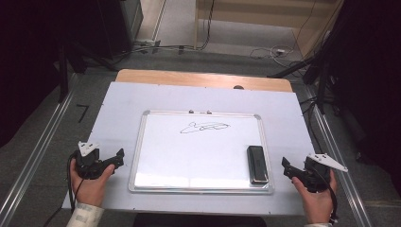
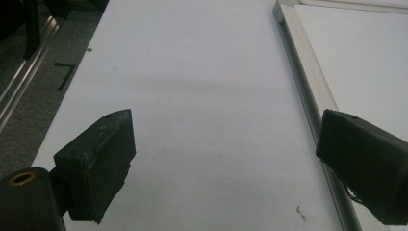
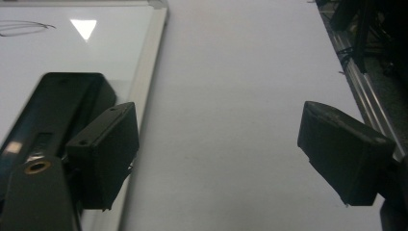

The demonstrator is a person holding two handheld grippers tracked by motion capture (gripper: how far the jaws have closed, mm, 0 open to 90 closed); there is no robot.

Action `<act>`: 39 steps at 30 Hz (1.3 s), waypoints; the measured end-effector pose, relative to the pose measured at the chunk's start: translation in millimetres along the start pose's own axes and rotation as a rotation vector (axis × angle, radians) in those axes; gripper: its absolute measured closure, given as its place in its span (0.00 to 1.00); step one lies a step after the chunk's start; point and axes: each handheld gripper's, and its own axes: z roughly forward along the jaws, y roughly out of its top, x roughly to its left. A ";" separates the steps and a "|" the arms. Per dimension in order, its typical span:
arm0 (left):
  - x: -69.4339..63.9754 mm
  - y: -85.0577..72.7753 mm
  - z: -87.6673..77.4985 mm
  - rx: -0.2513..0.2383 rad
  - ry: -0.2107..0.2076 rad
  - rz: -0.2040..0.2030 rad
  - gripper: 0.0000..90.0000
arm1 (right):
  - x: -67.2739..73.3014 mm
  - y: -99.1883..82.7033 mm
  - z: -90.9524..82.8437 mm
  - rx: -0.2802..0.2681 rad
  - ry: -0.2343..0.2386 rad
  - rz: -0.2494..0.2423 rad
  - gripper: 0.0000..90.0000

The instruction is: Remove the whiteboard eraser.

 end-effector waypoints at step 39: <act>0.1 0.4 0.5 0.000 -0.006 0.004 0.08 | 105.6 11.5 56.7 0.136 -0.004 -0.052 0.34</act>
